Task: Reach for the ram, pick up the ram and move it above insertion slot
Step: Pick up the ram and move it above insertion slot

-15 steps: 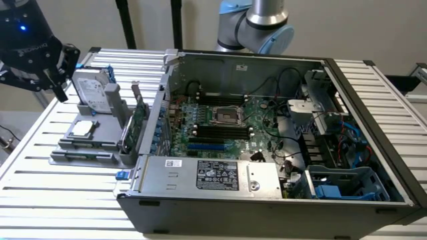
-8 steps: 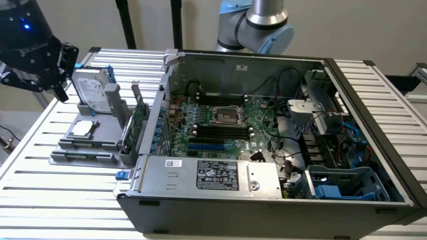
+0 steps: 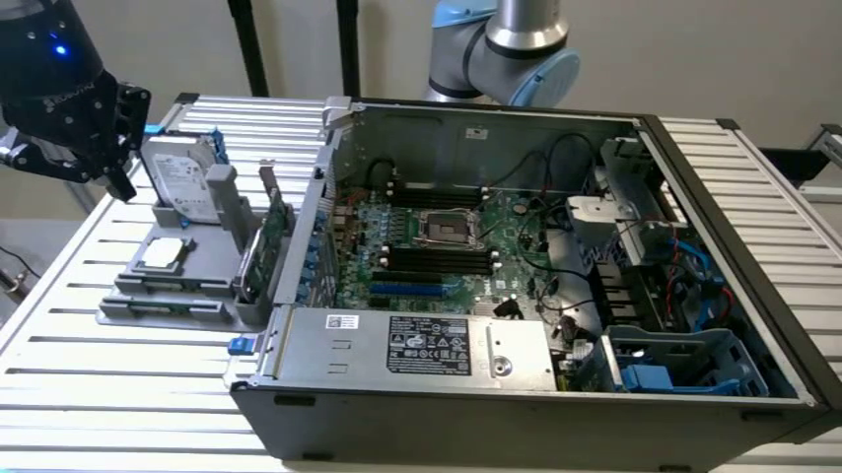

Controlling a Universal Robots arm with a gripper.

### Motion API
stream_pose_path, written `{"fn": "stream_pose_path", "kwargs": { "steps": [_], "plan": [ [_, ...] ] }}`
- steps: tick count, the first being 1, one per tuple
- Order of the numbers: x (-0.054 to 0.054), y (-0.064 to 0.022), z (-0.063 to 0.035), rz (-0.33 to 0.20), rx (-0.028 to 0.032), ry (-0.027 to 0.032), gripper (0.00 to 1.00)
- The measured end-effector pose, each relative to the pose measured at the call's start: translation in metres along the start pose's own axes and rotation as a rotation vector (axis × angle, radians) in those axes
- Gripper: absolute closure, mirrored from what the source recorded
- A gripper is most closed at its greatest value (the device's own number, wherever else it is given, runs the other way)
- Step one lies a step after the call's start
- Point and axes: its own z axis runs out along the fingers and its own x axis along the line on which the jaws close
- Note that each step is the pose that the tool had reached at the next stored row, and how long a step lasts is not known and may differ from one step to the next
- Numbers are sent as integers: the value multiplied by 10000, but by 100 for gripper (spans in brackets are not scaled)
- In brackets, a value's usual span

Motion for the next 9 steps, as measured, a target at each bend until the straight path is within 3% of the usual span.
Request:
{"fn": "stream_pose_path", "kwargs": {
  "steps": [9],
  "plan": [
    [0, 0, 2, -1639, 78, -31, 89]
  ]
}}
